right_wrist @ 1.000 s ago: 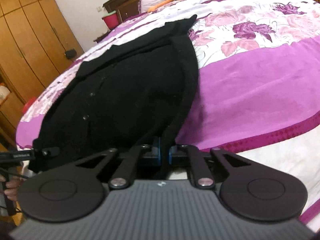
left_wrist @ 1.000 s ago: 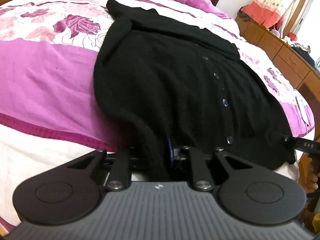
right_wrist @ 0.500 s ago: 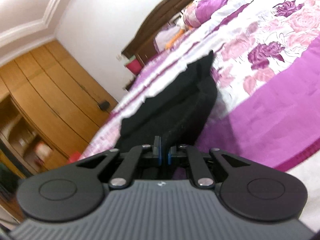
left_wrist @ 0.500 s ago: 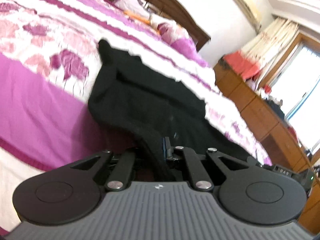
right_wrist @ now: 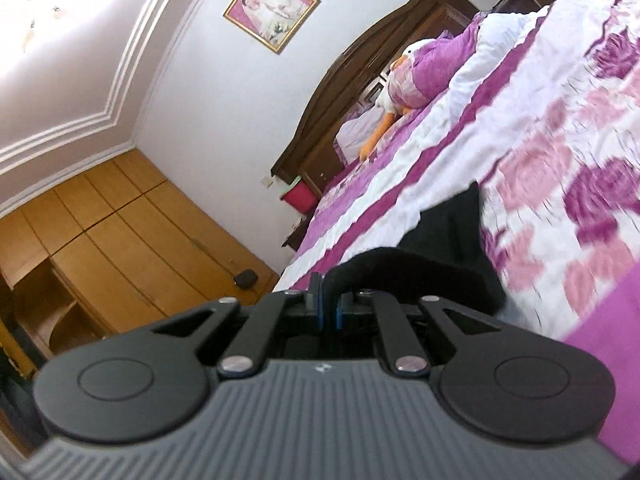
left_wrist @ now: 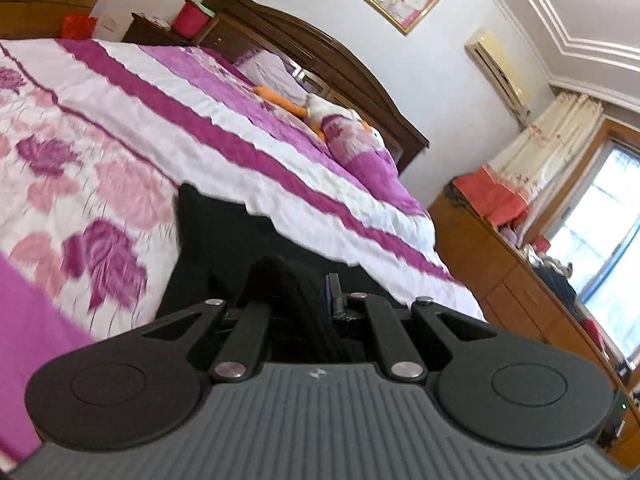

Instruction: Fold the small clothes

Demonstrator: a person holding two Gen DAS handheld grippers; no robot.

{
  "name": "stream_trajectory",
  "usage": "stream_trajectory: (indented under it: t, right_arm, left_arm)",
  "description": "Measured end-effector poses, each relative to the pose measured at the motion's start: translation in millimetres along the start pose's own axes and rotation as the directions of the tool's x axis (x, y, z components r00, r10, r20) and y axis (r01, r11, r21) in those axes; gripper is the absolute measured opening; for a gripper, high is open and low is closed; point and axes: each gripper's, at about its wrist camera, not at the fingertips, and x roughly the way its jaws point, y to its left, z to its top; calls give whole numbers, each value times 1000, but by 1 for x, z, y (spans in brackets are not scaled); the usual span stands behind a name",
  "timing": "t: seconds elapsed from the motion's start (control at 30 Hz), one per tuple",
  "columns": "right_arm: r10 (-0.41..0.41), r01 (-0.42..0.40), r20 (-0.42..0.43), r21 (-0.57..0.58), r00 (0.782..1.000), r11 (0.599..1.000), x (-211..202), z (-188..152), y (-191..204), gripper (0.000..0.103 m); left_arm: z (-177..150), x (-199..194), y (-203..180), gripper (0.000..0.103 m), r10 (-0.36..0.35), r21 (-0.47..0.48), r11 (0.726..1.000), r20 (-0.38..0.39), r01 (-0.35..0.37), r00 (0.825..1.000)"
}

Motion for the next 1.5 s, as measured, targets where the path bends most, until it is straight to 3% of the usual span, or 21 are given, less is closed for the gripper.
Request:
stream_trajectory:
  t: [0.3, 0.5, 0.77, 0.87, 0.97, 1.17, 1.27, 1.33, 1.4, 1.5]
  right_arm:
    - [-38, 37, 49, 10, 998, 999, 70, 39, -11, 9]
    - [-102, 103, 54, -24, 993, 994, 119, 51, -24, 9]
    - [-203, 203, 10, -66, 979, 977, 176, 46, -57, 9]
    - [-273, 271, -5, -97, 962, 958, 192, 40, -70, 9]
    - [-366, 358, -44, -127, 930, 925, 207, 32, -86, 10]
    - [-368, 355, -72, -143, 927, 924, 207, 24, -96, 10]
    - [-383, 371, -84, -132, 920, 919, 196, 27, -91, 16]
    - [-386, 375, -77, -131, 919, 918, 184, 29, -85, 30]
    - [-376, 364, -72, -138, 924, 921, 169, 29, -79, 32]
    - [-353, 338, -74, -161, 933, 927, 153, 28, -73, 32]
  left_arm:
    - [48, 78, -5, 7, 69, 24, 997, 67, -71, 995]
    - [60, 138, 11, 7, 129, 35, 991, 56, -131, 990]
    - [48, 205, 47, 7, 231, 80, 970, 6, -231, 973]
    - [41, 225, 60, 7, 278, 112, 955, -8, -276, 960]
    - [30, 243, 74, 7, 307, 128, 945, -42, -300, 951]
    - [22, 249, 80, 9, 321, 155, 938, -46, -311, 946]
    - [25, 239, 77, 16, 308, 156, 942, -60, -296, 949]
    - [26, 226, 75, 23, 296, 150, 947, -64, -284, 953]
    - [27, 211, 70, 44, 293, 149, 948, -67, -281, 954]
    - [23, 188, 63, 52, 300, 160, 944, -55, -288, 952]
